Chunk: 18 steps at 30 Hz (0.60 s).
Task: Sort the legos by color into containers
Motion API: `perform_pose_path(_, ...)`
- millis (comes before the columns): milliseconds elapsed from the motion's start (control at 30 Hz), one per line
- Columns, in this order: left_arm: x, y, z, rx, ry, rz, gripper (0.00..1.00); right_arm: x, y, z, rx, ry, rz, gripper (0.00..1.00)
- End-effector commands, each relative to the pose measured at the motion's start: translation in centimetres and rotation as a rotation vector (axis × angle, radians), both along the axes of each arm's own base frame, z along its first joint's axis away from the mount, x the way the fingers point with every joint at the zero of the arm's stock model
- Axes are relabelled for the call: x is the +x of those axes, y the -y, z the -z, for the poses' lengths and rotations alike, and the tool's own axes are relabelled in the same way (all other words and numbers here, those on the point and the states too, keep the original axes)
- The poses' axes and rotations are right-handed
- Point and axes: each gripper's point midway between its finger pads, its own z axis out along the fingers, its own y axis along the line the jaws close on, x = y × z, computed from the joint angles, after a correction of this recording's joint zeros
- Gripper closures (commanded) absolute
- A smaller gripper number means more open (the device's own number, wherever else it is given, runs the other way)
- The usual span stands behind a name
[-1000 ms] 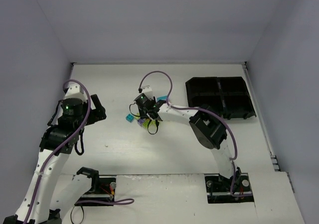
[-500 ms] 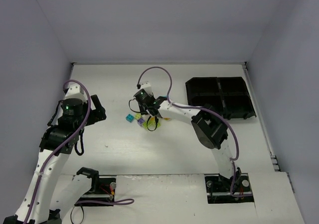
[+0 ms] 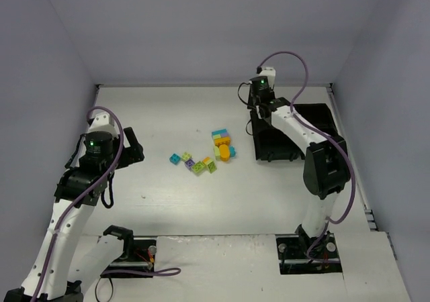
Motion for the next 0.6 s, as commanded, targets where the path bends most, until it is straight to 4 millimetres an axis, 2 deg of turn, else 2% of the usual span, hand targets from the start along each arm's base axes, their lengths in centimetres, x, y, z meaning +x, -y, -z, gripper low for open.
perform_pose_path(0,1.1,0.7,-1.3,-0.015,0.049,0.024,0.18,1.3,1.9,-0.5,-0.015,0.037,0.022,1.0)
perform_pose_path(133,1.2,0.8,-1.2,-0.018,0.045,0.025,0.18,2.4,4.1,0.9,-0.032,0.015,0.053,0.96)
perform_pose_path(267,1.2,0.8,-0.9,-0.02,0.034,0.023,0.18,3.2,6.3,3.5,-0.039,-0.033,0.089,0.96)
perform_pose_path(367,1.1,0.8,-0.7,-0.019,0.024,0.022,0.18,3.2,6.6,5.0,-0.041,-0.062,0.09,0.93)
perform_pose_path(567,1.3,0.9,-0.5,-0.026,0.023,0.019,0.18,2.7,6.4,6.9,-0.028,-0.103,0.083,0.81)
